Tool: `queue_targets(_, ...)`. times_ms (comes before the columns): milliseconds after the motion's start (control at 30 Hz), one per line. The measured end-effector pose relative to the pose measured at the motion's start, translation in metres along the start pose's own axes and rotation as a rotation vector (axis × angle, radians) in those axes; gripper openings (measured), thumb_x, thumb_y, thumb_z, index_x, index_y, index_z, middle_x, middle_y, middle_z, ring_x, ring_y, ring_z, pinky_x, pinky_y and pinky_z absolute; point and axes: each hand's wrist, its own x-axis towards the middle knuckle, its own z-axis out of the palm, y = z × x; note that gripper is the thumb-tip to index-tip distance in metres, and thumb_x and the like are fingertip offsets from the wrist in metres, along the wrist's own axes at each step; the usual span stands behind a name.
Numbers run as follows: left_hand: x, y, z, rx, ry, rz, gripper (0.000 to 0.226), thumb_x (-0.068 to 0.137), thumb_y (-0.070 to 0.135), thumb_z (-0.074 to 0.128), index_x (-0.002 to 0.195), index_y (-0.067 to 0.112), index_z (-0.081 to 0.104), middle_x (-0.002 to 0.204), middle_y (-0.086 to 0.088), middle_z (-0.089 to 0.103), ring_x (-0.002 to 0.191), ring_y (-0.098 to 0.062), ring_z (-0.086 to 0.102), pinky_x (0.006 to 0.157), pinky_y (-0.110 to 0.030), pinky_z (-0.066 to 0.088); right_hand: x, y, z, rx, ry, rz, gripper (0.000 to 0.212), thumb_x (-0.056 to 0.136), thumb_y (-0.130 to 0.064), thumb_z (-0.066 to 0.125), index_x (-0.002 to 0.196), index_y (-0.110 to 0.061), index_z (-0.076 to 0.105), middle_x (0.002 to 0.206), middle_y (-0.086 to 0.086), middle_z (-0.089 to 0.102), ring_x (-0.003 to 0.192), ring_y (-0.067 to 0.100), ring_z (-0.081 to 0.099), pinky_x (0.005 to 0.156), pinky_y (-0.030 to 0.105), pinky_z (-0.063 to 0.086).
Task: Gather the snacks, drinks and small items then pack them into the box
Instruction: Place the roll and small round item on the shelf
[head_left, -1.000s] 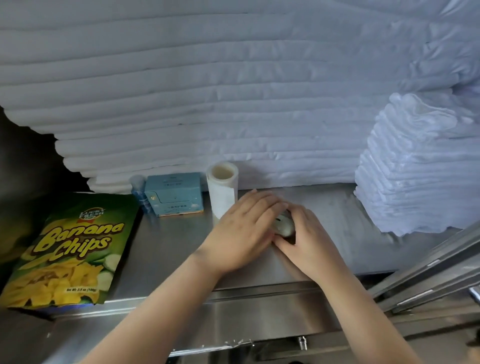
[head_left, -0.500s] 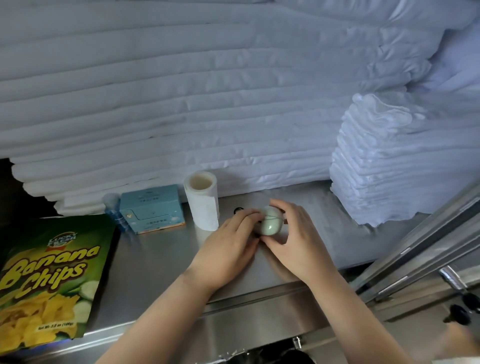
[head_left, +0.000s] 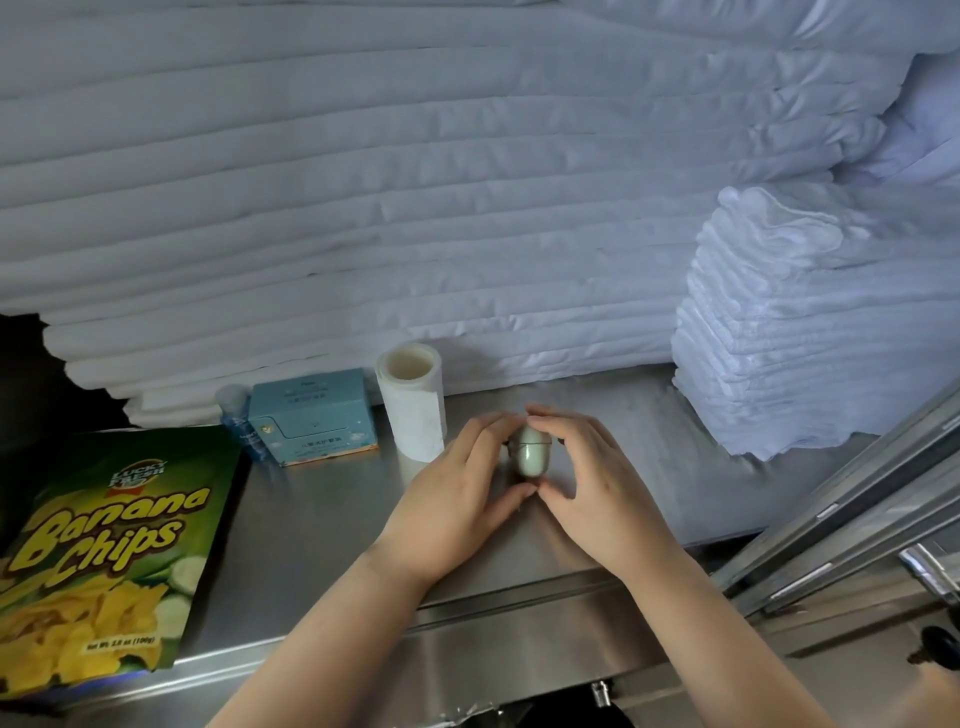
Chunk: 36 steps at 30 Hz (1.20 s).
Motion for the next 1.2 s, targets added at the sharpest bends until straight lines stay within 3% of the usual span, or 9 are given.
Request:
queue_targets(167,-0.0012,-0.0020,0.0016,-0.043,0.020,-0.030,0.052,0.087,0.031,0.065,0.130,0.011,0.043,0.134,0.003,0.047,0.119,-0.008,0.048,0.089,-0.025,0.047,-0.0031,-0.0006,-0.0011,0.018,-0.028,0.025,0.068,0.071,-0.004,0.078,0.131,-0.015,0.048,0.129,-0.011,0.049,0.115,0.008,0.050,0.098,0.014,0.038)
queue_targets(233,-0.0017,-0.0011,0.0011,-0.030,0.031,-0.036,0.051,0.087,0.029,0.065,0.129,0.012,0.042,0.132,0.003,0.048,0.116,-0.008,0.049,0.088,-0.022,0.046,-0.0035,-0.0009,-0.0004,0.018,-0.034,0.048,0.071,0.074,-0.010,0.078,0.136,-0.013,0.043,0.133,-0.006,0.050,0.116,0.009,0.050,0.098,0.015,0.039)
queue_targets(333,-0.0017,0.0005,-0.0011,0.003,0.030,-0.026,0.054,0.089,0.027,0.063,0.135,0.016,0.038,0.131,0.000,0.047,0.110,-0.008,0.049,0.087,-0.013,0.039,-0.0011,-0.0017,0.0009,-0.030,-0.061,0.081,0.067,0.078,-0.023,0.075,0.136,-0.011,0.044,0.133,-0.001,0.053,0.120,0.009,0.047,0.095,0.020,0.042)
queue_targets(400,-0.0016,0.0010,-0.0023,0.022,0.013,0.002,0.054,0.090,0.024,0.061,0.139,0.018,0.037,0.132,-0.001,0.045,0.114,-0.009,0.049,0.090,-0.016,0.041,0.0008,-0.0004,0.0015,-0.052,-0.090,0.091,0.062,0.079,-0.025,0.074,0.133,-0.014,0.046,0.129,-0.003,0.055,0.120,0.009,0.047,0.094,0.015,0.039)
queue_targets(533,-0.0021,0.0014,-0.0029,0.004,0.020,0.011,0.048,0.090,0.019,0.060,0.134,0.013,0.042,0.131,-0.004,0.044,0.119,-0.011,0.047,0.096,-0.018,0.039,0.0032,0.0013,0.0017,-0.025,-0.128,0.121,0.058,0.082,-0.021,0.072,0.133,-0.014,0.047,0.130,-0.005,0.055,0.122,0.007,0.045,0.096,0.000,0.024)
queue_targets(800,-0.0040,0.0015,-0.0017,-0.057,0.003,-0.035,0.044,0.091,0.020,0.058,0.128,0.002,0.041,0.135,-0.010,0.043,0.122,-0.015,0.048,0.102,-0.014,0.033,0.0018,0.0024,0.0006,-0.033,-0.089,0.143,0.057,0.080,-0.016,0.073,0.131,-0.013,0.049,0.124,-0.002,0.058,0.116,0.010,0.045,0.093,0.010,0.029)
queue_targets(933,-0.0034,0.0001,-0.0012,-0.054,-0.009,-0.073,0.045,0.092,0.020,0.058,0.126,-0.001,0.040,0.138,-0.012,0.042,0.123,-0.019,0.050,0.102,-0.017,0.035,0.0012,0.0039,0.0006,-0.045,-0.058,0.159,0.057,0.078,-0.013,0.075,0.129,-0.014,0.051,0.118,-0.003,0.058,0.112,0.008,0.044,0.091,0.008,0.028)
queue_targets(1100,-0.0045,0.0017,-0.0026,-0.063,-0.014,-0.067,0.048,0.093,0.025,0.054,0.128,-0.003,0.038,0.140,-0.012,0.040,0.126,-0.018,0.048,0.102,-0.030,0.040,0.0019,0.0063,-0.0006,0.048,-0.052,0.218,0.058,0.081,-0.007,0.070,0.133,-0.021,0.048,0.116,-0.016,0.048,0.114,0.001,0.044,0.090,-0.001,0.029)
queue_targets(1200,-0.0052,0.0014,-0.0028,-0.055,-0.014,-0.077,0.048,0.093,0.026,0.055,0.128,-0.003,0.038,0.141,-0.011,0.040,0.126,-0.018,0.048,0.103,-0.028,0.039,0.0013,0.0074,-0.0013,0.073,-0.058,0.241,0.056,0.082,-0.007,0.069,0.132,-0.023,0.049,0.115,-0.016,0.049,0.111,-0.006,0.043,0.090,-0.002,0.028)
